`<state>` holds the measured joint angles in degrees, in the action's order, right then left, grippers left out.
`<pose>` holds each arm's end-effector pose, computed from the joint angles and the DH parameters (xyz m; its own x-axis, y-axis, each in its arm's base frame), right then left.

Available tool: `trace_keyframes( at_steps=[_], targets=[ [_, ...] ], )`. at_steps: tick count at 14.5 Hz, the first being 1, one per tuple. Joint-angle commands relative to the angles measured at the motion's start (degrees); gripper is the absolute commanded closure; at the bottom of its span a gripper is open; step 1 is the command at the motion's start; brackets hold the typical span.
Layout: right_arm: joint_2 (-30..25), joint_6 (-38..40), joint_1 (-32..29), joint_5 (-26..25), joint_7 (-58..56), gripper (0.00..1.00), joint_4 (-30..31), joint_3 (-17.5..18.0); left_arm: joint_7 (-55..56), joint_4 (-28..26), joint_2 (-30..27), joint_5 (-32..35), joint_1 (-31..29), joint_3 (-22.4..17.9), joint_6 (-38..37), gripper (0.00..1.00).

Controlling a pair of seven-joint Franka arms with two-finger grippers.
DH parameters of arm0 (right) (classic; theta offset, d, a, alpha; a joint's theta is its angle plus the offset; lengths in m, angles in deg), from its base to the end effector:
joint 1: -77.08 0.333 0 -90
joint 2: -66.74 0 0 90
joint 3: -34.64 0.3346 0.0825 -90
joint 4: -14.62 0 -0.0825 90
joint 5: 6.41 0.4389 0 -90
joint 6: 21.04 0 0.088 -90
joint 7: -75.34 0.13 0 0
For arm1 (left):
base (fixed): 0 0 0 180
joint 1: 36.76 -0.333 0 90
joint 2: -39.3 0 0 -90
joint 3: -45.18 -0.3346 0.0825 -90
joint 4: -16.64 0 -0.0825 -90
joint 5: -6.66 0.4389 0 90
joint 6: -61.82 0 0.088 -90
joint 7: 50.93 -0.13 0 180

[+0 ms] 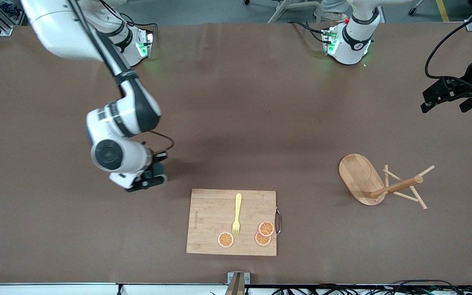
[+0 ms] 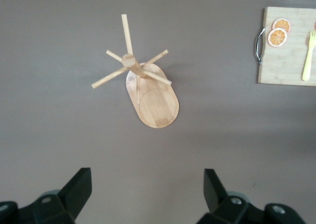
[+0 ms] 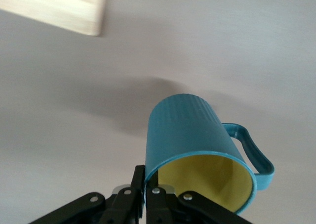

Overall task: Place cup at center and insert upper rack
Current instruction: 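Carry the held mug with the right gripper to the table center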

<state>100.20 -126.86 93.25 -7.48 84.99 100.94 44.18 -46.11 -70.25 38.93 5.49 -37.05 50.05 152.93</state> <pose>0.6645 0.3014 0.2776 0.9334 0.2640 -0.2429 0.2636 -0.9640 -0.0349 0.6094 -0.0516 0.6546 0.9969 0.0048 0.0780 0.0027 -0.9996 0.0265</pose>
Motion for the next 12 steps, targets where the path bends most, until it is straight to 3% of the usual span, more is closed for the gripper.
trace_keyframes(
  at_steps=[1, 6, 9, 12],
  targets=[
    [4.24, 0.70, 5.43, -0.07, 7.19, 1.00, -6.33, -0.49, 0.55, 0.14, -0.34, -0.23, -0.24, 0.15, -0.41, 0.00],
    [7.58, -4.56, 13.52, 1.06, 21.88, 1.00, -8.71, -0.49, 0.55, 0.23, -0.34, -0.23, -0.24, 0.15, -0.41, 0.00],
    [8.55, -9.39, 17.30, 6.15, 27.51, 1.00, -8.89, -0.49, 0.55, 0.23, -0.34, -0.23, -0.24, 0.15, -0.41, 0.00],
    [12.67, -10.03, 21.61, 6.34, 32.18, 1.00, -14.76, -0.49, 0.55, 0.23, -0.34, -0.23, -0.24, 0.15, -0.41, 0.00]
  ],
)
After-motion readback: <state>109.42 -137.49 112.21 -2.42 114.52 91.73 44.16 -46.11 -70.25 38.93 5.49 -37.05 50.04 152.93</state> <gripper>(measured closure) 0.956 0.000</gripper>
